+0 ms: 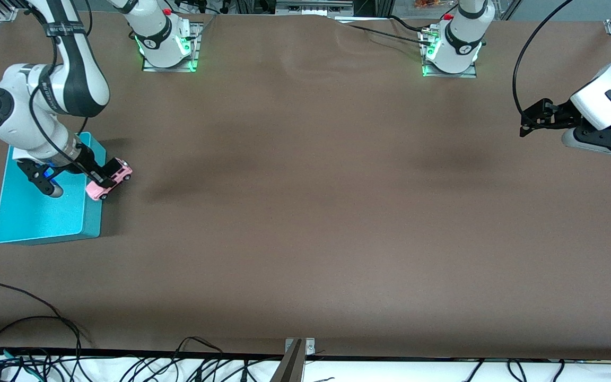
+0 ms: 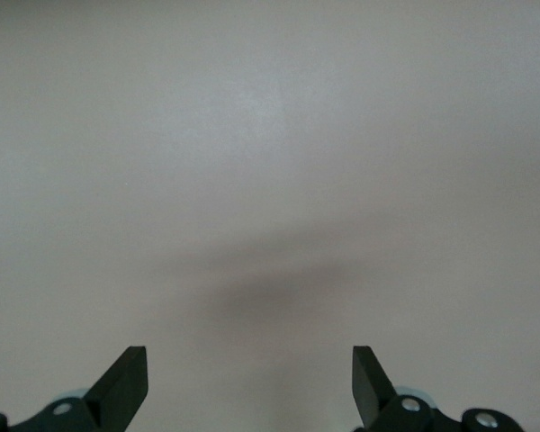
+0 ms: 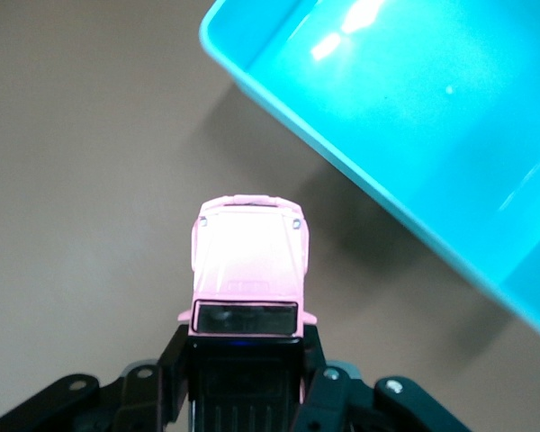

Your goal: Wind and store pink jeep toy

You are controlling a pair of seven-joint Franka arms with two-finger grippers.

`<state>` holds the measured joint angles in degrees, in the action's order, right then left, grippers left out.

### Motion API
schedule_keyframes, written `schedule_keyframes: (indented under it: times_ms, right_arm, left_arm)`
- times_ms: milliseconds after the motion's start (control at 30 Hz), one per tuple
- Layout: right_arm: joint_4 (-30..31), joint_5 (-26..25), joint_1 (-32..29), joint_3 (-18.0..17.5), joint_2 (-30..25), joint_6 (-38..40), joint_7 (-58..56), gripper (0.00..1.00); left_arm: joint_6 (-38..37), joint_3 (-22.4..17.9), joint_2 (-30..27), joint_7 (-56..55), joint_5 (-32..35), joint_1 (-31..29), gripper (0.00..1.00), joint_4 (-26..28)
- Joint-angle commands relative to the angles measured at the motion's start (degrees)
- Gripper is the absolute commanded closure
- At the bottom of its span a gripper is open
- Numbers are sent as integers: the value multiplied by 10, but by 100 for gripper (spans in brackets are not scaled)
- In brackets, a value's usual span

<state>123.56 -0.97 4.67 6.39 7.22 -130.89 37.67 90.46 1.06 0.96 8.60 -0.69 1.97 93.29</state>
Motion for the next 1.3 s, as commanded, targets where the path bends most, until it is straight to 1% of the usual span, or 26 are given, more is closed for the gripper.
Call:
schedule_keyframes:
  times_ms: [0, 100, 200, 333, 433, 533, 767, 1000, 1267]
  right_arm:
    - [-25, -6, -3, 30, -6, 57, -152, 100]
    - [-28, -8, -3, 56, -7, 64, -202, 100]
    - [-39, -17, -4, 92, -5, 64, -252, 100]
    - [-46, -80, -6, 127, 8, 65, -325, 100]
    - [-57, -106, -6, 144, 20, 71, -354, 100]
    - [-78, -116, -10, 149, 43, 72, -367, 100]
    - [-104, -114, -55, 147, 96, 65, -406, 100]
    - [-116, -112, -56, 145, 144, 64, -393, 100]
    - [-113, -110, -60, 145, 167, 29, -393, 100]
  left_arm:
    - [-15, -1, 9, -4, -8, 0, 0, -21]
    - [-15, -1, 9, -4, -8, 0, 0, -21]
    - [-14, -1, 9, -4, -8, 1, 0, -21]
    - [-15, -1, 9, -4, -8, 1, 0, -21]
    - [-15, -1, 9, -4, -8, 0, 0, -21]
    - [-15, -1, 9, -4, -8, 0, 0, -21]
    - [-15, -1, 9, -4, -8, 0, 0, -21]
    - [-15, -1, 9, -4, -8, 0, 0, -21]
    - [-15, -1, 9, -4, -8, 0, 0, -21]
